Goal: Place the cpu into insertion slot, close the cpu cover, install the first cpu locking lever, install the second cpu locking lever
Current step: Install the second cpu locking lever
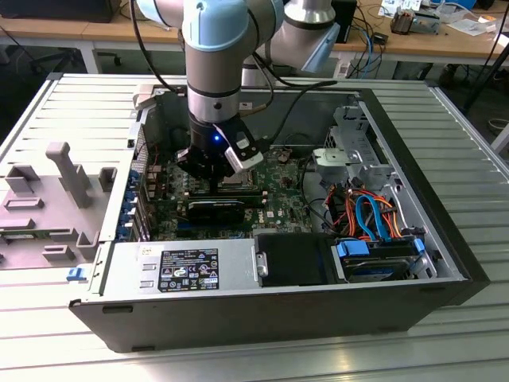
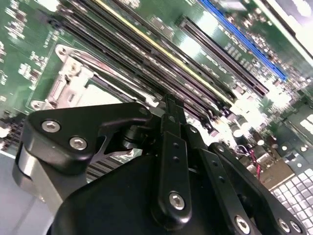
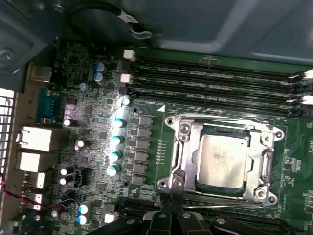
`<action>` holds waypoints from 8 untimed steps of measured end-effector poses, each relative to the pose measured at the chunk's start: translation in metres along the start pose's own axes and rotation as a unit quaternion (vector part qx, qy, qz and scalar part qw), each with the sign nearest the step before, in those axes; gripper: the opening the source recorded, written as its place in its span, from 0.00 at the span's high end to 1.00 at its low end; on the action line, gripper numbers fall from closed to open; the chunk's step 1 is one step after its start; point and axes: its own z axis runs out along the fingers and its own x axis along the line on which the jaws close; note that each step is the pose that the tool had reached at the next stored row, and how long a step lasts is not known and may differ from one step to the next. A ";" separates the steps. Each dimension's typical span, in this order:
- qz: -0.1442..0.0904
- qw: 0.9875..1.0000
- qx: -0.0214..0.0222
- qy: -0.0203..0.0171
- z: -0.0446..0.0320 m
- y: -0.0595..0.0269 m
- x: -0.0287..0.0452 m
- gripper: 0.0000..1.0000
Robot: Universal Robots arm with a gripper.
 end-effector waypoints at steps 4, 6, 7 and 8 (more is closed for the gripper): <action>-0.001 1.000 0.000 0.000 0.0001 0.0002 0.0017 0.89; -0.002 1.000 0.000 0.000 0.0001 0.0002 0.0018 0.89; -0.002 1.000 0.000 0.000 0.0001 0.0002 0.0019 0.89; -0.003 1.000 0.000 0.000 0.0001 0.0002 0.0020 0.89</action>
